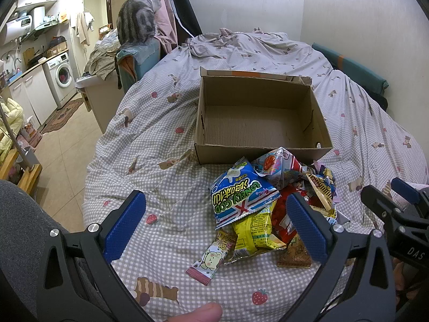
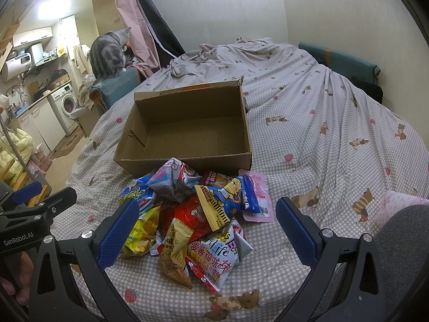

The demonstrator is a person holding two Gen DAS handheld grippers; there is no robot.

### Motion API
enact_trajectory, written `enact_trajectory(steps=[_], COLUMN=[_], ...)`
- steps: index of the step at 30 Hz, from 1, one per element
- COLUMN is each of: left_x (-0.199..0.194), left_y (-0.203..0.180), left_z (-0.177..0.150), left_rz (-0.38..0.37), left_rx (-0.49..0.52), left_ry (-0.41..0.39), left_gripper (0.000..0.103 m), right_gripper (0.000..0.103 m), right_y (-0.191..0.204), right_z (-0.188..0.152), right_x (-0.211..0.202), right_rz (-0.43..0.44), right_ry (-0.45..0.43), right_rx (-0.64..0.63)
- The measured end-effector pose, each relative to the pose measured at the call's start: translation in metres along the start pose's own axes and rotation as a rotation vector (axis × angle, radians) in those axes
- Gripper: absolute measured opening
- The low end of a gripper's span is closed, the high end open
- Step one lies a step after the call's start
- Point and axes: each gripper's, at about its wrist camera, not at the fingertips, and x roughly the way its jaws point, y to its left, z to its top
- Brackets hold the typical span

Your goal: Organize snacks

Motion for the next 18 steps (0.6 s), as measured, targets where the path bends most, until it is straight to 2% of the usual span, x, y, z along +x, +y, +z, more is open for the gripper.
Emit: enact_trajectory(steps=[14, 18], left_x=[0.000, 0.000], left_y=[0.001, 0.012], left_z=[0.002, 0.017], left_rz=[0.001, -0.006], left_rx=[-0.003, -0.050], left_ry=[0.001, 0.043], left_gripper=[0.103, 0.103], right_gripper=[0.103, 0.103], right_y=[-0.002, -0.013], right_z=[0.000, 0.009], right_x=[-0.001, -0.003], right_rz=[-0.002, 0.027], right_ry=[-0.004, 0.018], right_rx=[0.008, 0.053])
